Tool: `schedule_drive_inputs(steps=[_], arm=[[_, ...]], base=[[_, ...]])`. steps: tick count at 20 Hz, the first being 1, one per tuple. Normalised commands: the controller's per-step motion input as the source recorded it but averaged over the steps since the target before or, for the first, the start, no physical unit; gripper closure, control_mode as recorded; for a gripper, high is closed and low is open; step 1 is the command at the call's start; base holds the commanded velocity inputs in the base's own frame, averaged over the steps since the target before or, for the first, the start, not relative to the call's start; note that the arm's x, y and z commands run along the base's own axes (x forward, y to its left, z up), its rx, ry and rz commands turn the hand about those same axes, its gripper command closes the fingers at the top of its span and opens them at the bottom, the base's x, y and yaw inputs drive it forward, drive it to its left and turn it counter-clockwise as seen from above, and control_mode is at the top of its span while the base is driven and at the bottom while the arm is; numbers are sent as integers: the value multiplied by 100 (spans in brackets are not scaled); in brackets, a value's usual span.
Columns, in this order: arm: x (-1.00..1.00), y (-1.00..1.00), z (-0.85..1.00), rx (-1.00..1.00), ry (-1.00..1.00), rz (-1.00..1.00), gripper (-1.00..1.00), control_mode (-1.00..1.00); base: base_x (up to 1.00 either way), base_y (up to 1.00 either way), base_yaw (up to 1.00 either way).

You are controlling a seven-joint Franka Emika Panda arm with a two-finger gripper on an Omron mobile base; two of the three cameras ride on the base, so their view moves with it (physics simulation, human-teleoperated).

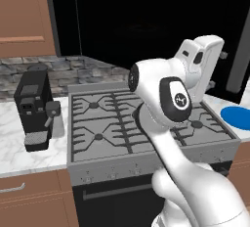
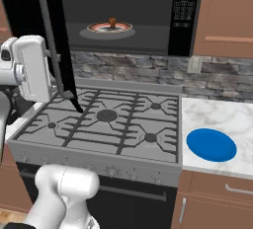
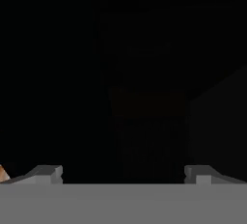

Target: Pick the chicken drumstick from the counter and place it in the microwave. Then turn on the microwave.

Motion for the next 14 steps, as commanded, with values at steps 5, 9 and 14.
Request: schedule_drive_inputs(steps=[5, 9, 14], arm=[[48, -36, 0, 14, 0, 1, -100, -100], [52, -34, 0, 16, 0, 8, -100, -100], [51, -36, 0, 14, 0, 13, -100, -100]], base=[[0, 0, 0], [0, 0, 0], [0, 0, 0]])
